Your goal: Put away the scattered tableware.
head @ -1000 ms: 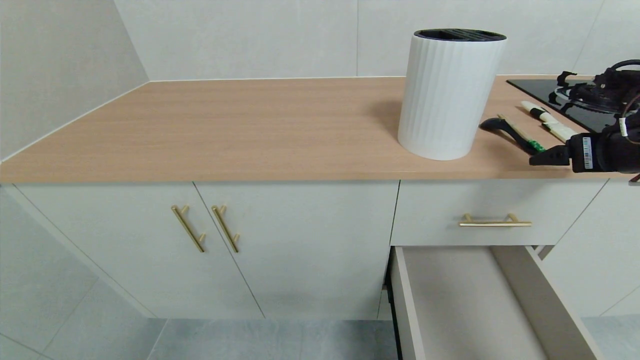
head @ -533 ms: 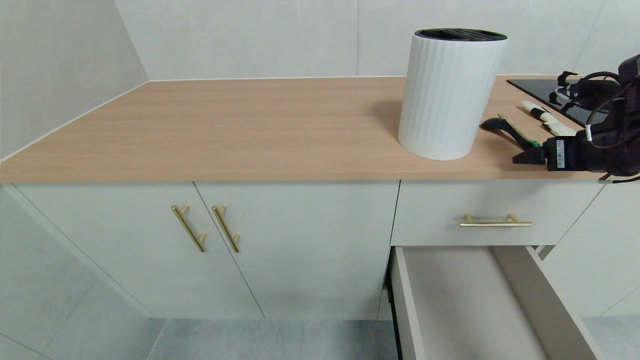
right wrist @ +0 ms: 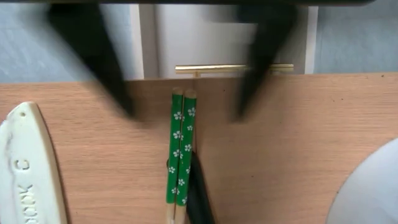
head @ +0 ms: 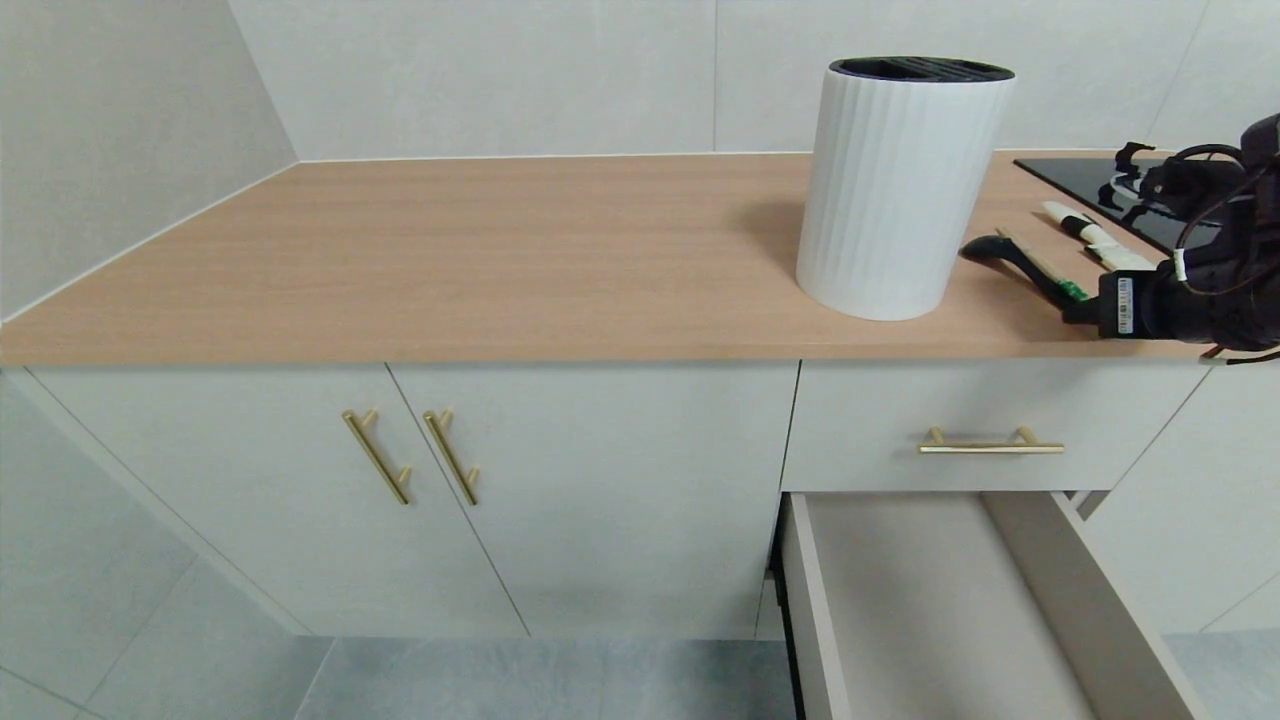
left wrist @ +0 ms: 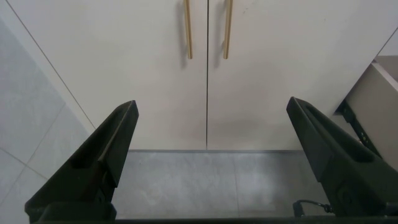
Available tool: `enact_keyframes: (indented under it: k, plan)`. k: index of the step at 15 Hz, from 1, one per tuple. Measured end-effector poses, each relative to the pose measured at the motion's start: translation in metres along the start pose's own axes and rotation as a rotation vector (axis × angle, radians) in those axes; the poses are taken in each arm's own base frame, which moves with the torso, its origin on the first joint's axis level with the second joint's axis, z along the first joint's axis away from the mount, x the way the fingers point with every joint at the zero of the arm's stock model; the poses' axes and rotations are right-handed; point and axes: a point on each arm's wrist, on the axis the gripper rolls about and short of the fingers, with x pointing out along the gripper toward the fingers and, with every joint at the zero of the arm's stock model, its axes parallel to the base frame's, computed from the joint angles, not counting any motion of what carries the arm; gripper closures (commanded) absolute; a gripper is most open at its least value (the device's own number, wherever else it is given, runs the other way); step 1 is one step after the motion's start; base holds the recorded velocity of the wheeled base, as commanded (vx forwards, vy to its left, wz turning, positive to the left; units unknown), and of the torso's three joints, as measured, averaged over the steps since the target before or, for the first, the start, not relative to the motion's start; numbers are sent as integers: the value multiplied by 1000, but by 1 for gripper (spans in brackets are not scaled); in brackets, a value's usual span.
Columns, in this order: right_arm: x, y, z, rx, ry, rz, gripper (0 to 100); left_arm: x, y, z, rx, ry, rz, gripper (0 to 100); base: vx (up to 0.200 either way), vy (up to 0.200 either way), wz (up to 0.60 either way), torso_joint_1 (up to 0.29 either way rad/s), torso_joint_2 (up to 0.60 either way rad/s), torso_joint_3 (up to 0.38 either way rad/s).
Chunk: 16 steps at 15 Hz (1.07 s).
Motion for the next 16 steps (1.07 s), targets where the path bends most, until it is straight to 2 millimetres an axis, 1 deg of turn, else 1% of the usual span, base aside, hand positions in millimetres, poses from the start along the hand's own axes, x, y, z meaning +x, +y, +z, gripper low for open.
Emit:
enact_keyframes:
  k: [5,7,9,10,12,14,16]
  plan:
    - [1,0,0,0,1,0,100,0,0,0,0,0,0,0,0,0,0,0,0,0]
    - [-6,-2,2,5,-15,-4,100,0,0,0,0,0,0,0,0,0,0,0,0,0]
    - [-20,-6,4,18,-43,-12,100,0,0,0,0,0,0,0,0,0,0,0,0,0]
    - [-30,-9,5,30,-62,-14,100,0,0,0,0,0,0,0,0,0,0,0,0,0]
    - [-58,-16,3,46,-101,-8,100,0,0,0,0,0,0,0,0,0,0,0,0,0]
    - [-88,-20,-13,52,-100,4,100,0,0,0,0,0,0,0,0,0,0,0,0,0]
    - [-118,-22,-34,52,-68,18,100,0,0,0,0,0,0,0,0,0,0,0,0,0]
